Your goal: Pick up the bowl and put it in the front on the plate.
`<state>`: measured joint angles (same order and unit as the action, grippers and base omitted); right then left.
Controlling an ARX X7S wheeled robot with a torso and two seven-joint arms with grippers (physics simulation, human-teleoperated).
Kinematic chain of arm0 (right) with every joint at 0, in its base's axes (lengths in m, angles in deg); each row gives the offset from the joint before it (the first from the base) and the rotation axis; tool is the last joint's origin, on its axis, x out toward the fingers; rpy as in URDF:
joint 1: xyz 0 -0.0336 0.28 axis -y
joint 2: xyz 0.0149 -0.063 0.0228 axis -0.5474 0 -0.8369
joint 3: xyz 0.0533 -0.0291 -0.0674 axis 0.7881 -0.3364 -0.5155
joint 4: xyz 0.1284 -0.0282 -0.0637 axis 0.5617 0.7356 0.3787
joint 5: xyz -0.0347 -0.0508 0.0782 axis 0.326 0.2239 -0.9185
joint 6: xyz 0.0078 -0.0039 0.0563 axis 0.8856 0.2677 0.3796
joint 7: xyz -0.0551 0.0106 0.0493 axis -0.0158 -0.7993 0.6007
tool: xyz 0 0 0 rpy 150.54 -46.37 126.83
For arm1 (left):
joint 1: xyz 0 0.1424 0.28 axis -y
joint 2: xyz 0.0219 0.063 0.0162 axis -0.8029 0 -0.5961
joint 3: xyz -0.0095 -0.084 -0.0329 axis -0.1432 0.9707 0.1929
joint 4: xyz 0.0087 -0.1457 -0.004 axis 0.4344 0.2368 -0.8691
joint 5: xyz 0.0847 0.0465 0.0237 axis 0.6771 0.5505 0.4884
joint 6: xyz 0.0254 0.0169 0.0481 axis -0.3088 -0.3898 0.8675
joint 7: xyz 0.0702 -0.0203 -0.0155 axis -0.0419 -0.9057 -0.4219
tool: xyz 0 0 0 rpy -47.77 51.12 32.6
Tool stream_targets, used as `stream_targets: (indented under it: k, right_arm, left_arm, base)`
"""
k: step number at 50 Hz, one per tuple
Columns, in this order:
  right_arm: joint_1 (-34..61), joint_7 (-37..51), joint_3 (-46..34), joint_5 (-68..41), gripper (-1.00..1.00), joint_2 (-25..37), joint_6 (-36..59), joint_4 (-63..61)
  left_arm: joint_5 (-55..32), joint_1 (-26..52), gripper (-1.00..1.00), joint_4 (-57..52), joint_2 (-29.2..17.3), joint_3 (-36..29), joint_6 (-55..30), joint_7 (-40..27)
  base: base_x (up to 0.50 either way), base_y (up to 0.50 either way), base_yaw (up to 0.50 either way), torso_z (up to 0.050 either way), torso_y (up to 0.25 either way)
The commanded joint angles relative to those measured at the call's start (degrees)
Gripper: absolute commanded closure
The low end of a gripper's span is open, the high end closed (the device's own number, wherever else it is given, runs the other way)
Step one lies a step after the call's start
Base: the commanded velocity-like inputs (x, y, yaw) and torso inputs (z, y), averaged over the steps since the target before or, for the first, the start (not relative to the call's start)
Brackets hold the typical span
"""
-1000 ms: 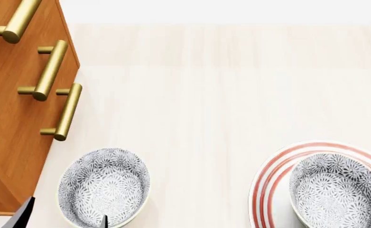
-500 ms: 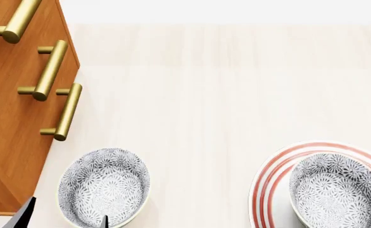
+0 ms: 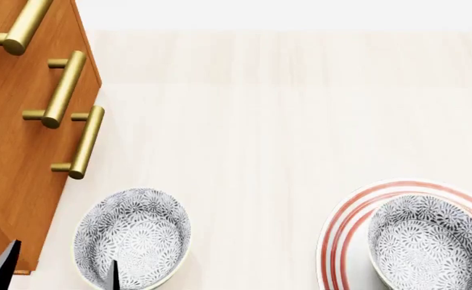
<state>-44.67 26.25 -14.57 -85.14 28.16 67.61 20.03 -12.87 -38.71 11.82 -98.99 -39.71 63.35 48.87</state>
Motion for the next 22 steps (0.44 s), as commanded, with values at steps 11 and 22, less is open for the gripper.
stream_targets:
  k: [11,22]
  right_arm:
    - [-18.78,6.72,-0.22,33.49,-1.0,-25.45,-31.0,-17.09]
    - [-23.5,2.54,-11.16,46.0,-1.0,-33.52,-46.5,-9.85]
  left_arm:
    - [4.14,-2.46,-1.0,-3.18,-1.87,4.1,3.58,-4.79]
    - [13.92,-10.01,-1.0,-6.12,-2.77,11.03,9.88,-14.2]
  base:
    - [0.0,0.0,0.0,0.0,0.0]
    - [0.0,0.0,0.0,0.0,0.0]
